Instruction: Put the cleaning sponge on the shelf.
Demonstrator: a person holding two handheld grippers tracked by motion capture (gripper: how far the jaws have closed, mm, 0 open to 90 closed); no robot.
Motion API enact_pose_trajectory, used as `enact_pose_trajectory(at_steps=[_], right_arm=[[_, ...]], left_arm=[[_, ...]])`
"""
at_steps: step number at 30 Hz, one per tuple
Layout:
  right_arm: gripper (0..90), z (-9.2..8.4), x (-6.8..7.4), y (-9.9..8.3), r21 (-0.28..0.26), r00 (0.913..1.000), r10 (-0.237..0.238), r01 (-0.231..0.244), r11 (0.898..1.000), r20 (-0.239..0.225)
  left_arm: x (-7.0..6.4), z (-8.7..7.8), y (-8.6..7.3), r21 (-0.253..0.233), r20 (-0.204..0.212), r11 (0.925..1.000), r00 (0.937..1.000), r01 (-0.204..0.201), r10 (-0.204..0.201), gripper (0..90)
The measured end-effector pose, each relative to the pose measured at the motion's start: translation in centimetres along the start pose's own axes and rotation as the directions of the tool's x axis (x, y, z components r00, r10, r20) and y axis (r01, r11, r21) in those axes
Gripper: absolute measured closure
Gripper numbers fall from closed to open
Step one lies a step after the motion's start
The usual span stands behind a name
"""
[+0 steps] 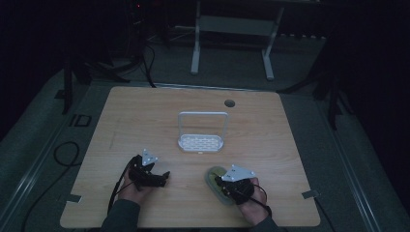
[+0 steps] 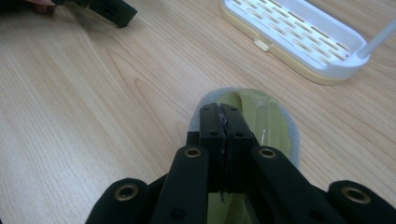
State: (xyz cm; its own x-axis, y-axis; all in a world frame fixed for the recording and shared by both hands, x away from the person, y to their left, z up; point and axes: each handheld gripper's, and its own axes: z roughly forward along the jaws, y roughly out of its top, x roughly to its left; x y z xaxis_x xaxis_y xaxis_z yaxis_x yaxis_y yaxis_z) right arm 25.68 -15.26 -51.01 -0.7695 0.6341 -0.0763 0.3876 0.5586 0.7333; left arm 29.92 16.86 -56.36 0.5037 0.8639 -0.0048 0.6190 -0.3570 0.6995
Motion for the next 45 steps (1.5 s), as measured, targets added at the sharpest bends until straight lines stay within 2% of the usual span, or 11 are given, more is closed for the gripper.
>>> enact_pose_trajectory(at_steps=[24,45], right_arm=[[88.8,-0.6,-1.3,-0.4,0.011,0.9992,0.023,-0.023,1.000,0.033],[88.8,-0.8,-3.0,-0.6,0.020,0.9965,0.043,-0.044,0.999,0.072]], left_arm=[[0.0,0.0,0.0,0.000,-0.002,1.0000,1.0000,0.004,-0.004,6.3],[-0.1,0.0,0.0,-0.001,-0.003,1.0000,1.0000,0.007,-0.007,6.2]])
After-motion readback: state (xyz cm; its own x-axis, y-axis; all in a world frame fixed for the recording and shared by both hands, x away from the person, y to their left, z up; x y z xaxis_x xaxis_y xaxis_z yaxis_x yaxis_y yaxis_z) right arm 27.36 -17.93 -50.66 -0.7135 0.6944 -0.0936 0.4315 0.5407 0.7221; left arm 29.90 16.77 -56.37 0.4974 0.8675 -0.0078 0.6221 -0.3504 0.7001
